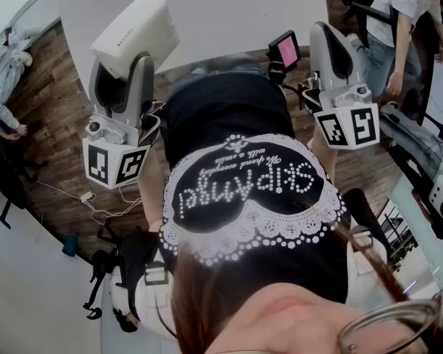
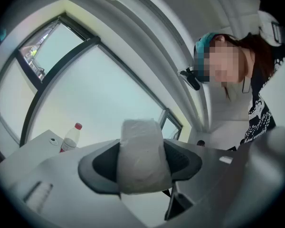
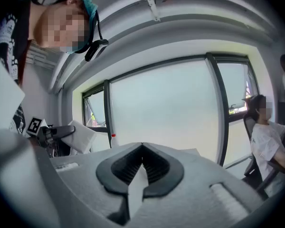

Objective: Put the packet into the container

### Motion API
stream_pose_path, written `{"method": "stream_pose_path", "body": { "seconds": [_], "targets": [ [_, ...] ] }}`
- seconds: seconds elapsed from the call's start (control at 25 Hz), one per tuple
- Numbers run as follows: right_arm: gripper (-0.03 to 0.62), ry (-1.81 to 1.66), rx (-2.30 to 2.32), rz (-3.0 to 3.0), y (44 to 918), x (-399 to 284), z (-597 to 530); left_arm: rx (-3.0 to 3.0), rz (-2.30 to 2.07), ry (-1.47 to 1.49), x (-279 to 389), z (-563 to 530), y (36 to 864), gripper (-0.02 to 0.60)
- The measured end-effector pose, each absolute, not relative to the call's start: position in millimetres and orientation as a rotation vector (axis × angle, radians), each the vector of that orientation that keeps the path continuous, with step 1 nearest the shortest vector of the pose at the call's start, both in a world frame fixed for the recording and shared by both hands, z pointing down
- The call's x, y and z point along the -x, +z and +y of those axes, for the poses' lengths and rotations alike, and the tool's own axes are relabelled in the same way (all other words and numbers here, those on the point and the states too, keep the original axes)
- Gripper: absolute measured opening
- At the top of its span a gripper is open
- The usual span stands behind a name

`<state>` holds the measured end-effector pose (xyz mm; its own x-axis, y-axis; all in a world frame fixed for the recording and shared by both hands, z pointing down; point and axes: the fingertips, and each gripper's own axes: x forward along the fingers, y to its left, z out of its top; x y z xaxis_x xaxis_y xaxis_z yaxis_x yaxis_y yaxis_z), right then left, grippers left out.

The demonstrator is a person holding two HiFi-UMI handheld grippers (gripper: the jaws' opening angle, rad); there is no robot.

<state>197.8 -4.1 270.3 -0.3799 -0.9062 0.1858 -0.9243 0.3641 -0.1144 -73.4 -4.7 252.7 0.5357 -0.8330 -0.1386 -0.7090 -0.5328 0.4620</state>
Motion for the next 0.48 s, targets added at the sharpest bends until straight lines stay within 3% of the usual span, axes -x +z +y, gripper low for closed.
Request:
{"method": "stream_pose_path", "body": {
  "seconds": [0.48],
  "targets": [
    [0.002,0.308,-1.684,-2.536,265.7,-195.4,-10.9,-2.449,-1.33,-0.358,70.6,-12.4,254.7,0.265]
  ]
}}
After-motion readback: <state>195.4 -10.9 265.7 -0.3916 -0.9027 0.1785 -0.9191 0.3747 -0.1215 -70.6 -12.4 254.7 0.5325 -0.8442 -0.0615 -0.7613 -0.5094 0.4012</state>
